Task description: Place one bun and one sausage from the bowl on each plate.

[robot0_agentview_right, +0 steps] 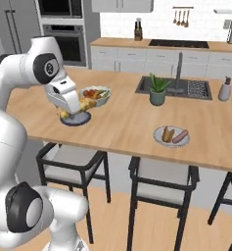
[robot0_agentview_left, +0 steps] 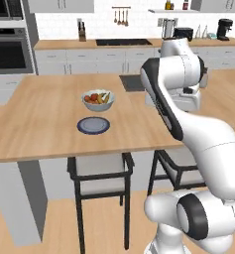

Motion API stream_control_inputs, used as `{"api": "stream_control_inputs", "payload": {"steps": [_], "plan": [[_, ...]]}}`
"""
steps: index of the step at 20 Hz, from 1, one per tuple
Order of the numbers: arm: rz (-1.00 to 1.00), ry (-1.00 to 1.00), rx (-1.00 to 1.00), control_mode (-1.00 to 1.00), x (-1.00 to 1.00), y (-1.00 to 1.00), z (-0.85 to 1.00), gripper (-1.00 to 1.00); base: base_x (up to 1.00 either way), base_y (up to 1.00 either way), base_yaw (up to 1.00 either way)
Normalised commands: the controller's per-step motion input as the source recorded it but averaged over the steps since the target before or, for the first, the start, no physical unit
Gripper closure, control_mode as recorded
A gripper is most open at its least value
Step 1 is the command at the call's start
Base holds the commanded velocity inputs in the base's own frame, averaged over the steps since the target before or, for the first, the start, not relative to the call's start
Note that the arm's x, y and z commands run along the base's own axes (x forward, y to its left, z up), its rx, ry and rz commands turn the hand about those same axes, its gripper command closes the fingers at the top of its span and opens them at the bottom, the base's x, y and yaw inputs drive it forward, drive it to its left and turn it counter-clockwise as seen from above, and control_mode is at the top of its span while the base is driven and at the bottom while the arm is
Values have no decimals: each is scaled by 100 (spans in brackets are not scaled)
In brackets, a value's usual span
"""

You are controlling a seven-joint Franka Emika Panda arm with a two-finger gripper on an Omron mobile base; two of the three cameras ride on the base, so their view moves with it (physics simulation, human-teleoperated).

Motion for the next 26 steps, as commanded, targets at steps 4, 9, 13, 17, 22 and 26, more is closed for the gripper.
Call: {"api": "stream_control_inputs", "payload": {"steps": [4,9,13,17,22,26], "plan": [[0,0,0,100,0,0,0,100,20,100,-13],[0,0,0,100,0,0,0,100,84,87,-18],[-8,-6,1,-100,66,7,-41,100,22,13,-4],[-4,-2,4,-100,97,-4,-98,100,0,0,0],[-1,-16,3,-100,74,-3,-100,100,0,0,0],[-2,-22,0,-100,88,0,-100,100,0,0,0]]}}
